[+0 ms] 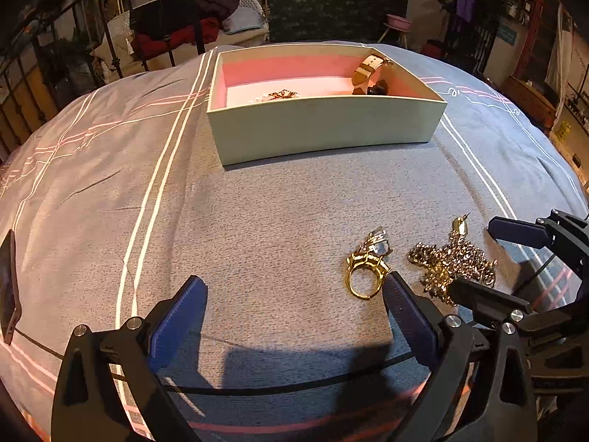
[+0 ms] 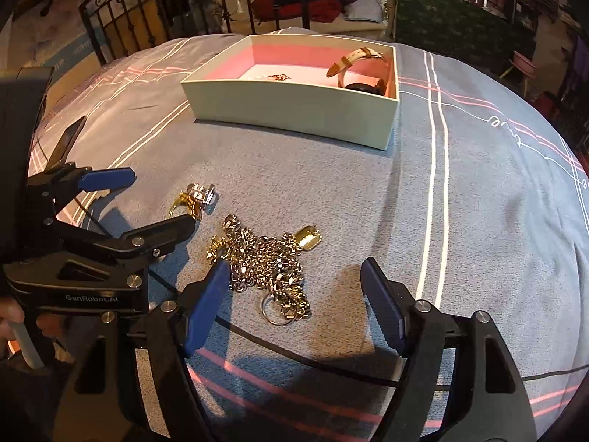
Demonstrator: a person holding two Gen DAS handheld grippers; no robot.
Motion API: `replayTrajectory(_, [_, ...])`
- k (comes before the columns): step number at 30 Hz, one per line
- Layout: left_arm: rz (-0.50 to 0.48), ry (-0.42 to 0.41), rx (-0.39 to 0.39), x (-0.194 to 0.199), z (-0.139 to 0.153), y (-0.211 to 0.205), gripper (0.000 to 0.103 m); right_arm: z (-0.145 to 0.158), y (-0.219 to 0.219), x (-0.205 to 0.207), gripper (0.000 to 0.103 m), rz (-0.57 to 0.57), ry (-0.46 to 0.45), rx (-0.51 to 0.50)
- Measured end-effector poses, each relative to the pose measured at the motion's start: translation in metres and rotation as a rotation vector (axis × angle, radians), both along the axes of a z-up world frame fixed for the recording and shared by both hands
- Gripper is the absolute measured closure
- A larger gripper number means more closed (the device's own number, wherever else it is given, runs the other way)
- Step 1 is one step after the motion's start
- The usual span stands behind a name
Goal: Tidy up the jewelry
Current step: 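Grasp the tangled gold chain with the right gripper and lift it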
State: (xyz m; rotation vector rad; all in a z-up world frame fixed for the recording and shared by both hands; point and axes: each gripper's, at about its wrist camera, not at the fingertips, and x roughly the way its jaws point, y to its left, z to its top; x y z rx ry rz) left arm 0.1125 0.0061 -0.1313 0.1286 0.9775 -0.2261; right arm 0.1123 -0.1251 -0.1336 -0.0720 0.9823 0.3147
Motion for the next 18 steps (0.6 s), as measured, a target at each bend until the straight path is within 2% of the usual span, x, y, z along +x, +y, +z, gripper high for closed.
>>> replayTrajectory(8, [0.046, 0.006, -0.05, -0.001, 0.004, 0.015, 0.01, 0.005, 0.008, 0.006, 0.028, -0.03, -0.021, -0.029])
replayTrajectory(13, [0.092, 0.021, -0.115, -0.002, 0.008, 0.034, 0.01, 0.002, 0.023, 0.003, 0.028, 0.085, 0.013, 0.026])
replayTrajectory(18, [0.099, 0.023, -0.12, -0.005, 0.008, 0.038, 0.01, -0.001, 0.009, 0.001, 0.028, -0.014, 0.029, -0.001])
